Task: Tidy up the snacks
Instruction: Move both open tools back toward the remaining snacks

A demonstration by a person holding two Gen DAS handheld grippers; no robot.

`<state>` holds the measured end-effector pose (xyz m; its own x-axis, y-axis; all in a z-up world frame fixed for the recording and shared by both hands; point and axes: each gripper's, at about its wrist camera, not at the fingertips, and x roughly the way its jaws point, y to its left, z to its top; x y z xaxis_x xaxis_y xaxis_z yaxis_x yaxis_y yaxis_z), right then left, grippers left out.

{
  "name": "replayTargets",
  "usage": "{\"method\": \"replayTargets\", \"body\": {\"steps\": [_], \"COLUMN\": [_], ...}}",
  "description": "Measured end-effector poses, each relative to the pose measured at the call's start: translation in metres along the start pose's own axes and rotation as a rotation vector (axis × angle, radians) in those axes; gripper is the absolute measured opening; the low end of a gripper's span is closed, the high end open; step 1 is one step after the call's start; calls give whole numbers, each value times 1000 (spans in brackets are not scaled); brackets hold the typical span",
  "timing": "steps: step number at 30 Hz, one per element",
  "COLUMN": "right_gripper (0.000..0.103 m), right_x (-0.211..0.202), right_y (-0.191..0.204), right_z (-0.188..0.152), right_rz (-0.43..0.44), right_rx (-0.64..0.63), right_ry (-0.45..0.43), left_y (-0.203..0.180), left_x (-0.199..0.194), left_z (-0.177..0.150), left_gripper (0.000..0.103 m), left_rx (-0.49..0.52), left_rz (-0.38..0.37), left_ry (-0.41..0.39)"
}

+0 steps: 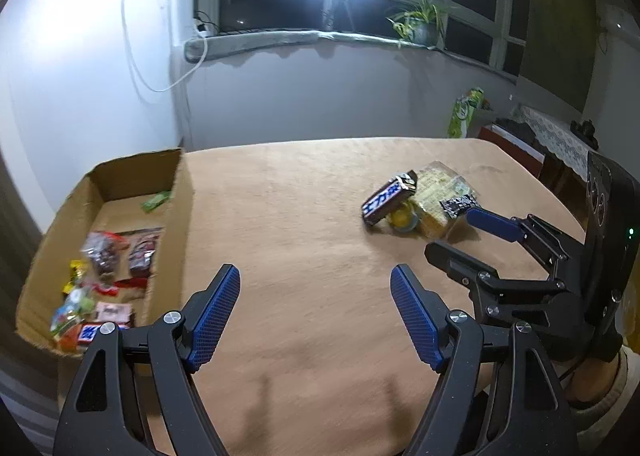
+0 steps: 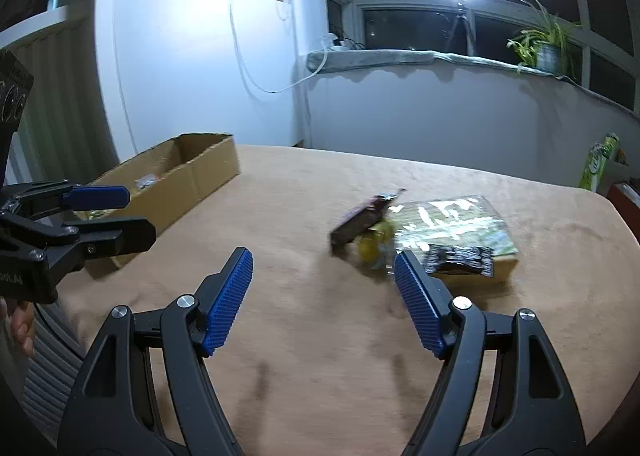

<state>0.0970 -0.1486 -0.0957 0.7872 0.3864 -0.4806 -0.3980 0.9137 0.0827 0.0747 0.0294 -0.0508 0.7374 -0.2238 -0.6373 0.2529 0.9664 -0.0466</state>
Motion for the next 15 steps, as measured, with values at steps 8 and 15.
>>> {"method": "replayTargets", "body": {"steps": [8,15], "right_gripper": [76,76], "right_x": [0,1], "right_y": [-36,-70], "right_z": [-5,-10], "right_rz": [-54,-95], "right_rx": [49,127], "right_ry": [8,21], "left_y": [-23,-41], "left_x": [26,49], "left_z": [8,16], "left_gripper": [78,78], "left_rx": [44,83], "left_rz": [-52,-96], "left_ry": [32,58]}}
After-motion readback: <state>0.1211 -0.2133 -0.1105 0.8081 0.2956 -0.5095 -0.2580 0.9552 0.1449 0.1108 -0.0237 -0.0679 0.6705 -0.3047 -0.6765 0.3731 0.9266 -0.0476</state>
